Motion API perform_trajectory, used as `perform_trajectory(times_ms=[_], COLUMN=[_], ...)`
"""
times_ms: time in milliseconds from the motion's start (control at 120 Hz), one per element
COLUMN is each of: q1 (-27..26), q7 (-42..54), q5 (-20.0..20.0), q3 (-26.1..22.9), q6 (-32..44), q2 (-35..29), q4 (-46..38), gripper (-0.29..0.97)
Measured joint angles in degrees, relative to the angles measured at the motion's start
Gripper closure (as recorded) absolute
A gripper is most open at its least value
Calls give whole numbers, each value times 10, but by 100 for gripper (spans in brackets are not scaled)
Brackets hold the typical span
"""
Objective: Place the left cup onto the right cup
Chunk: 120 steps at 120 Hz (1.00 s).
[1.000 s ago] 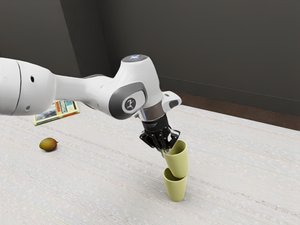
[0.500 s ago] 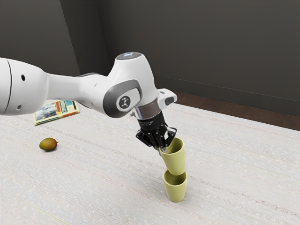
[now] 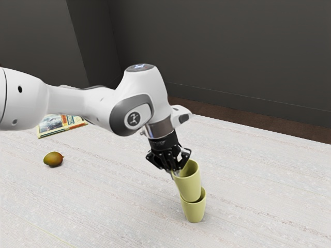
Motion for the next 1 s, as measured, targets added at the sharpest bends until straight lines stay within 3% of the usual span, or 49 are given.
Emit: perform_trajectory(times_ms=[83, 275, 442, 533, 700, 858, 1000], q1=[0, 0, -4, -6, -9, 23, 80], q7=[-1, 1, 2, 2, 26, 92, 150], q5=[-2, -8, -8, 4, 75, 126, 154], q3=[0, 0, 1, 1, 0, 0, 5], q6=[0, 2, 1, -3, -65, -184, -238], q2=[-1, -1, -8, -39, -97, -76, -51], q4=[-2, -2, 1, 3, 64, 204, 255], gripper=[77, 36, 17, 12, 6, 4, 3])
